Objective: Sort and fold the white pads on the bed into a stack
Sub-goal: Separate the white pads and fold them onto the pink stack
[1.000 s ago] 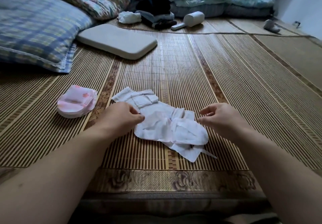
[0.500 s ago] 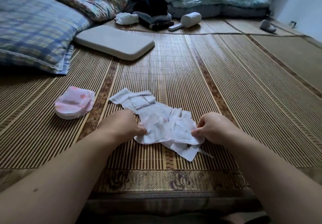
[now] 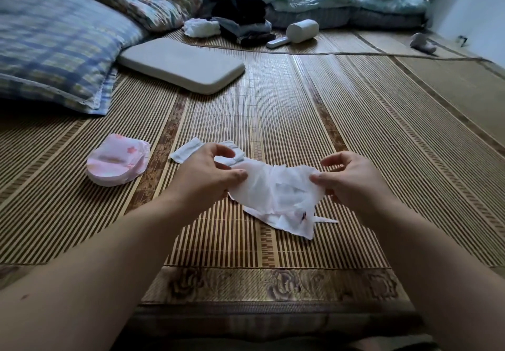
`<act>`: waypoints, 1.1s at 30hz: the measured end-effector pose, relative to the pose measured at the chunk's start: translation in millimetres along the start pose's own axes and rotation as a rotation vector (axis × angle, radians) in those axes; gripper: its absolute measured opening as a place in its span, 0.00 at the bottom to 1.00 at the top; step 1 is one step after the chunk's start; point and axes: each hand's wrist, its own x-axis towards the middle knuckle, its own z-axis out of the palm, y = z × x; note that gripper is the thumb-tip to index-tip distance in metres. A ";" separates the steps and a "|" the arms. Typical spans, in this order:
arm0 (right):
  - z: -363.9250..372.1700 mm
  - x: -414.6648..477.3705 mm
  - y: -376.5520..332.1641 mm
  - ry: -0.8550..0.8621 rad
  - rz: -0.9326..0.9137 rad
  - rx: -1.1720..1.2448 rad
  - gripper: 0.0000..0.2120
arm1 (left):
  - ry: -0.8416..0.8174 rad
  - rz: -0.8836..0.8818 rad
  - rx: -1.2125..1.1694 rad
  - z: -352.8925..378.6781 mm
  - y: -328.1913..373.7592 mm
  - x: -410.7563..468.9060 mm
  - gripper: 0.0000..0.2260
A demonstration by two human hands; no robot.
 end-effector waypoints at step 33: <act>58.8 -21.7 -18.3 -0.266 -0.250 0.027 0.15 | -0.100 -0.098 -0.050 18.7 0.0 -9.9 0.09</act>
